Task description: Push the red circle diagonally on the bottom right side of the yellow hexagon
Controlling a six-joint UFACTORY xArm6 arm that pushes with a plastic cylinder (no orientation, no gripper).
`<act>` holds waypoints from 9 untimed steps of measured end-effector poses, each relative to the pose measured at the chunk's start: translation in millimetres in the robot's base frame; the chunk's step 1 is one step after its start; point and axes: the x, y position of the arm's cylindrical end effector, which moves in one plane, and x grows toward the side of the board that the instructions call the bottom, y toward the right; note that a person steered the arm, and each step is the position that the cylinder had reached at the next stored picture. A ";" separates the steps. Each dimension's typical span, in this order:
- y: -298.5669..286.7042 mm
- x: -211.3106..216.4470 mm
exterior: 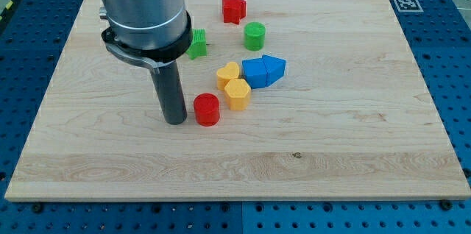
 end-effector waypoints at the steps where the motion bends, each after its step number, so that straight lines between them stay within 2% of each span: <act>1: -21.3 0.0; 3: -25.6 -10.0; 4: -25.2 -28.2; 9: 57.9 -10.0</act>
